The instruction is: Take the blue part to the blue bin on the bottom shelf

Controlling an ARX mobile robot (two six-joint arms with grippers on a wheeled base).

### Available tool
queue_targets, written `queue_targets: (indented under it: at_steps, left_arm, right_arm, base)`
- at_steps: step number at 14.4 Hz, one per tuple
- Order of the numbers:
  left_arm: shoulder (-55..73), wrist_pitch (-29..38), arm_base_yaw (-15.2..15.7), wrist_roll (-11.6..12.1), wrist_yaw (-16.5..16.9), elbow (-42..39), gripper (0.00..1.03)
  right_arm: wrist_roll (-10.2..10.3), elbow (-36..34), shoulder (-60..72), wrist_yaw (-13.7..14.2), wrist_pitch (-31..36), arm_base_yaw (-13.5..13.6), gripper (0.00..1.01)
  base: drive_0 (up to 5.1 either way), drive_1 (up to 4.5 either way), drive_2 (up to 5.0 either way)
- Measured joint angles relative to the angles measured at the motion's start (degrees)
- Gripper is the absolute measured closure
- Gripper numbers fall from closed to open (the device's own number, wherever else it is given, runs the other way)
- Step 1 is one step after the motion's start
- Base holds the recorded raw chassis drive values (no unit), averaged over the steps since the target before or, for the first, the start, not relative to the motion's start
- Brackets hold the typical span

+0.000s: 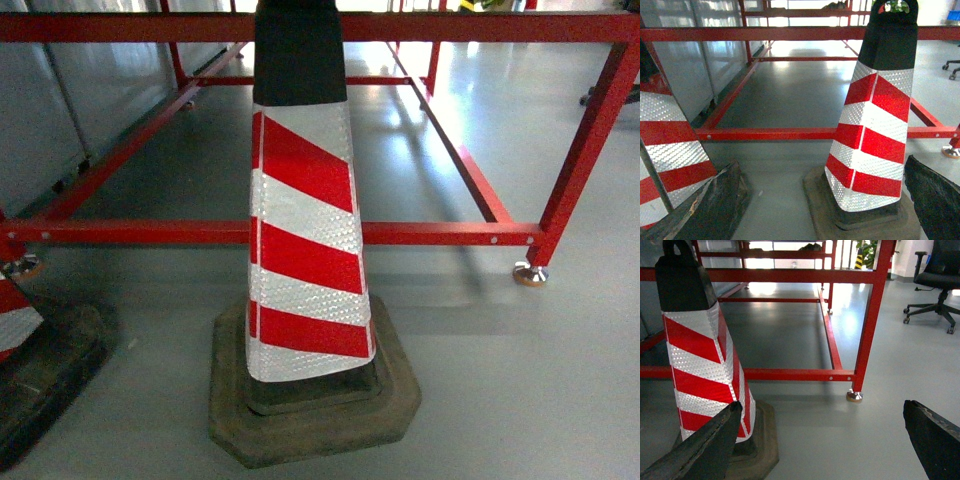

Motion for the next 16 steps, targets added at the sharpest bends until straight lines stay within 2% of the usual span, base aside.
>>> queue_targets:
  at_steps: [16]
  left_arm:
    - [0.0, 0.2, 0.0, 0.0, 0.0, 0.0, 0.05]
  right_arm:
    - [0.1, 0.0, 0.0, 0.2, 0.1, 0.0, 0.03]
  base:
    - [0.0, 0.00, 0.0]
